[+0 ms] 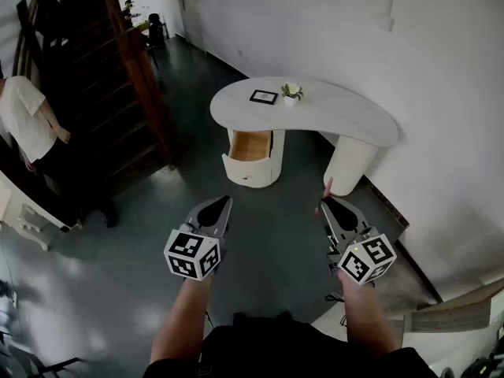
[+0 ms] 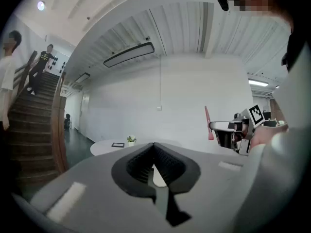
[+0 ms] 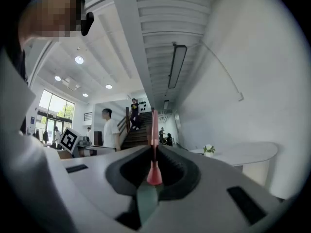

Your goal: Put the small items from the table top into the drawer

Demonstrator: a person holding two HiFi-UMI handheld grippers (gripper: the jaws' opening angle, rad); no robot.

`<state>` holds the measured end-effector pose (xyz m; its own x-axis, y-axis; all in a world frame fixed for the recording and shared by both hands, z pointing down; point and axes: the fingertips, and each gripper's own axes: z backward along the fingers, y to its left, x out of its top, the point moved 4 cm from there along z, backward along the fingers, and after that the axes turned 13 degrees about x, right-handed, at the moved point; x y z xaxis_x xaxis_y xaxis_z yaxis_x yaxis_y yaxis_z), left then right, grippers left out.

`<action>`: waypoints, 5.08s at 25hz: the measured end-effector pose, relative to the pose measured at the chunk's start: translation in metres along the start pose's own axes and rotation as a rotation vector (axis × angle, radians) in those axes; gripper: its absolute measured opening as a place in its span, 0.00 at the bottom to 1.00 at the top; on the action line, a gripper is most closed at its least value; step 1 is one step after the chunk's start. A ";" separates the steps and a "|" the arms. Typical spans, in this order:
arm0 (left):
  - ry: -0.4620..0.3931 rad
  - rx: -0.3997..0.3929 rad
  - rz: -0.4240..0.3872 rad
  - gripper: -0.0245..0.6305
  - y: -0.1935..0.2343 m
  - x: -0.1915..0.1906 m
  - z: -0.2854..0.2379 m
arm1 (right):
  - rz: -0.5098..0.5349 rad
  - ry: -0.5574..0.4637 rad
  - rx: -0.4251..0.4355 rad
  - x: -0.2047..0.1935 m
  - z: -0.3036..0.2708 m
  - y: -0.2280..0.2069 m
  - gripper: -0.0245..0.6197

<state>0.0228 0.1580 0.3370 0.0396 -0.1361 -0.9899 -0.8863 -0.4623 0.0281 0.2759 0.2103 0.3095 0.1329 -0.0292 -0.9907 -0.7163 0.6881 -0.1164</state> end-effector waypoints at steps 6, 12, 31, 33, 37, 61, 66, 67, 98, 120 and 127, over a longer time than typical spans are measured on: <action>0.005 0.003 0.003 0.05 -0.016 -0.003 0.006 | -0.008 -0.004 0.002 -0.002 0.017 0.001 0.12; 0.012 0.003 0.001 0.05 -0.042 -0.009 0.006 | -0.020 -0.011 0.010 -0.005 0.044 -0.006 0.12; 0.044 0.022 0.037 0.05 0.008 -0.035 -0.011 | -0.100 0.028 0.090 -0.041 -0.027 -0.009 0.12; 0.047 0.024 0.045 0.05 0.030 -0.037 -0.019 | -0.104 0.042 0.099 -0.045 -0.054 -0.009 0.12; 0.047 0.028 0.050 0.05 0.081 -0.035 -0.034 | -0.102 0.072 0.118 -0.050 -0.112 -0.005 0.12; 0.067 -0.036 0.077 0.05 0.224 -0.041 -0.094 | -0.127 0.108 0.055 -0.067 -0.276 -0.018 0.12; 0.091 -0.016 0.078 0.05 0.232 -0.044 -0.127 | -0.154 0.107 0.086 -0.075 -0.307 -0.055 0.12; 0.098 -0.012 0.079 0.05 0.233 -0.046 -0.135 | -0.159 0.111 0.093 -0.077 -0.314 -0.064 0.12; 0.176 0.071 0.153 0.05 0.294 -0.086 -0.273 | -0.132 0.462 0.189 -0.176 -0.434 -0.193 0.12; 0.362 0.086 0.200 0.05 0.306 -0.172 -0.381 | 0.013 0.996 0.396 -0.372 -0.501 -0.302 0.12; 0.401 0.106 0.219 0.05 0.310 -0.196 -0.395 | 0.070 1.172 0.489 -0.431 -0.510 -0.319 0.12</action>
<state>-0.0773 -0.3043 0.5950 0.0033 -0.5583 -0.8297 -0.9350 -0.2959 0.1954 0.0976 -0.3660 0.7378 -0.7564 -0.4314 -0.4918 -0.3379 0.9013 -0.2710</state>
